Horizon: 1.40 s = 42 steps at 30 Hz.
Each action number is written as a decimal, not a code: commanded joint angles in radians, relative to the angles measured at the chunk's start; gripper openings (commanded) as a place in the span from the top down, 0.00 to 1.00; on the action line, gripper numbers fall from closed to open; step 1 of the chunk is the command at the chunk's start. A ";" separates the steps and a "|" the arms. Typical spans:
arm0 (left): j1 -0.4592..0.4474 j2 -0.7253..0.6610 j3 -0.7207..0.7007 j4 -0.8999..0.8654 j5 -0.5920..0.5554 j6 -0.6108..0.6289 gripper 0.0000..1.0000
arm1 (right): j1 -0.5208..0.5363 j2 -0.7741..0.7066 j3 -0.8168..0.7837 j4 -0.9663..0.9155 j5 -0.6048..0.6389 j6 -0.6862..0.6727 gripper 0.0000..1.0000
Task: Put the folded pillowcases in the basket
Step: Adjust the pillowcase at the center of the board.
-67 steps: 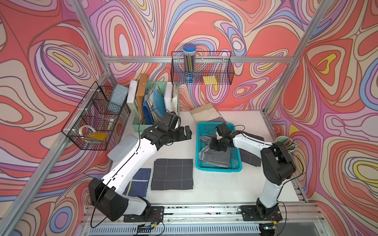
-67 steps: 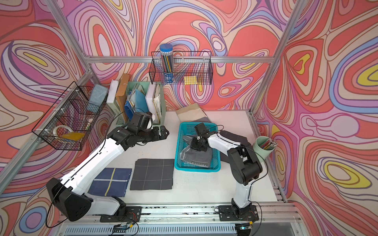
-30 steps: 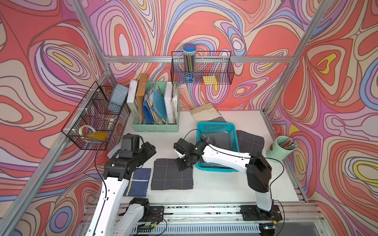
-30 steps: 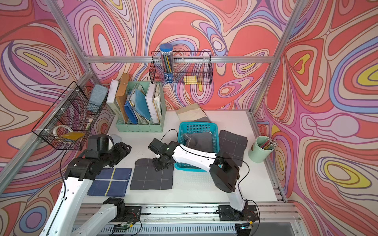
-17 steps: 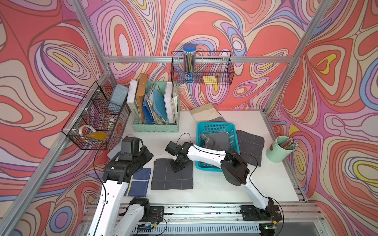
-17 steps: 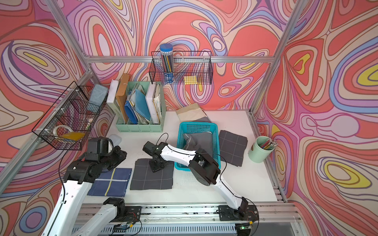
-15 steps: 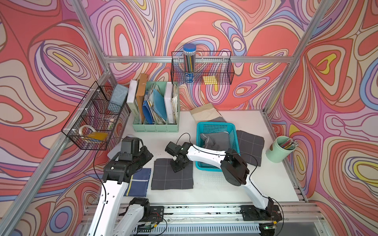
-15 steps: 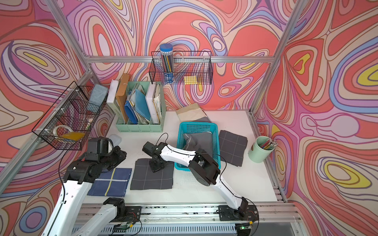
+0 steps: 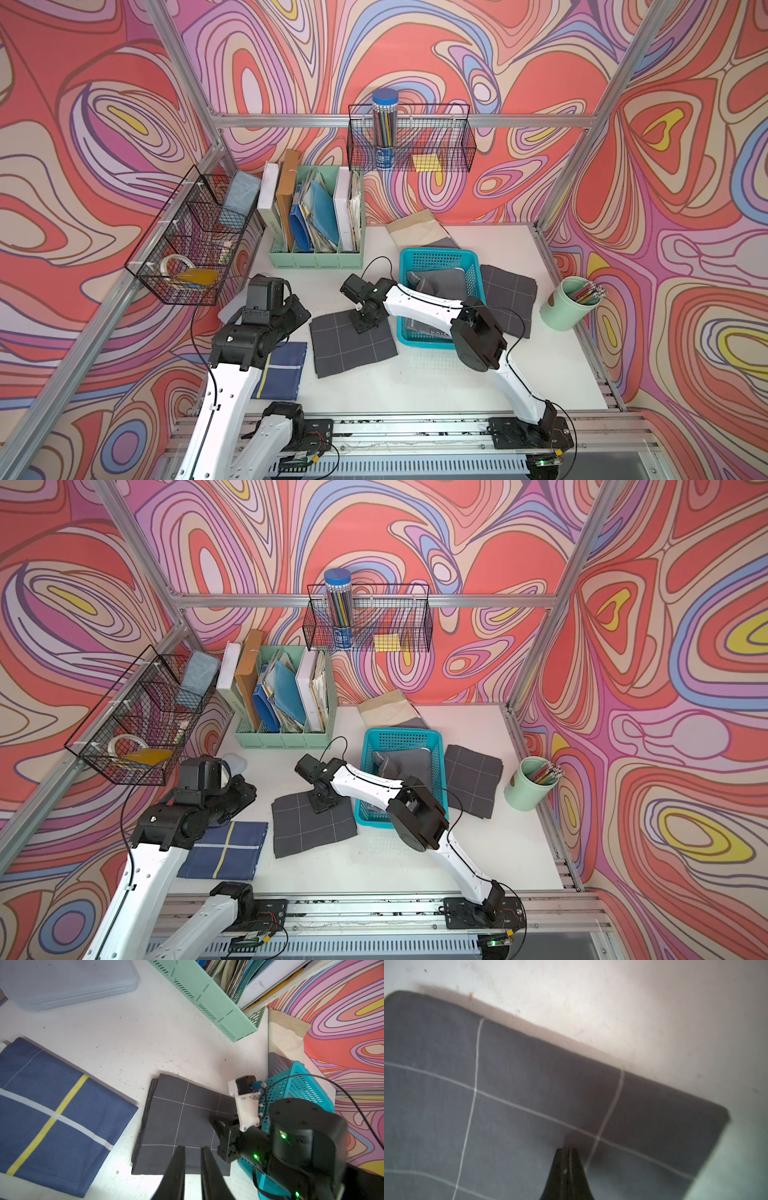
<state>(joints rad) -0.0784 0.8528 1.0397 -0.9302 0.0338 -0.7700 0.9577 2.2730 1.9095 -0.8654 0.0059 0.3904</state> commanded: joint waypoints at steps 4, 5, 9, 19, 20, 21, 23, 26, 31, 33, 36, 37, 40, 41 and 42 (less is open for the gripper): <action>0.014 0.206 0.032 0.088 0.123 0.052 0.79 | 0.043 -0.220 -0.169 -0.008 0.021 0.112 1.00; 0.014 0.247 0.044 0.094 0.138 0.054 0.79 | 0.057 -0.220 -0.180 -0.014 0.027 0.123 1.00; 0.014 0.401 0.080 0.129 0.188 0.085 0.80 | 0.111 -0.167 -0.160 -0.060 0.052 0.149 1.00; 0.017 0.698 0.084 0.161 0.242 0.132 0.88 | 0.129 -0.037 -0.147 -0.032 -0.003 0.250 1.00; 0.017 0.725 0.086 0.171 0.260 0.122 0.88 | 0.127 -0.036 -0.154 -0.021 -0.019 0.267 1.00; 0.017 0.754 0.092 0.180 0.274 0.114 0.90 | 0.127 -0.042 -0.165 -0.017 -0.020 0.286 1.00; 0.018 0.805 0.099 0.194 0.295 0.102 0.92 | 0.127 -0.064 -0.202 0.001 -0.019 0.310 1.00; 0.015 0.852 0.089 0.213 0.307 0.103 0.93 | 0.127 -0.074 -0.215 -0.004 0.001 0.304 1.00; 0.015 0.908 0.073 0.182 0.296 0.128 0.95 | 0.109 -0.065 -0.172 -0.048 0.026 0.273 1.00; 0.016 0.908 0.040 0.189 0.288 0.128 0.95 | 0.093 -0.076 -0.172 -0.053 0.046 0.263 1.00; 0.016 0.921 0.015 0.168 0.285 0.142 0.95 | 0.055 -0.090 -0.179 -0.067 0.068 0.244 1.00; 0.016 0.925 0.008 0.162 0.290 0.146 0.96 | 0.040 -0.095 -0.187 -0.061 0.060 0.238 1.00; 0.016 0.919 -0.006 0.139 0.312 0.157 0.98 | 0.004 -0.092 -0.188 -0.050 0.055 0.200 1.00; 0.016 0.909 -0.013 0.126 0.314 0.162 0.98 | -0.003 -0.081 -0.168 -0.058 0.057 0.183 1.00; 0.016 0.900 -0.018 0.110 0.313 0.171 0.98 | -0.010 -0.065 -0.140 -0.072 0.060 0.165 1.00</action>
<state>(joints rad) -0.0658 1.7615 1.0546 -0.7418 0.3393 -0.6342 0.9768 2.2063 1.7348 -0.8925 0.0189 0.6132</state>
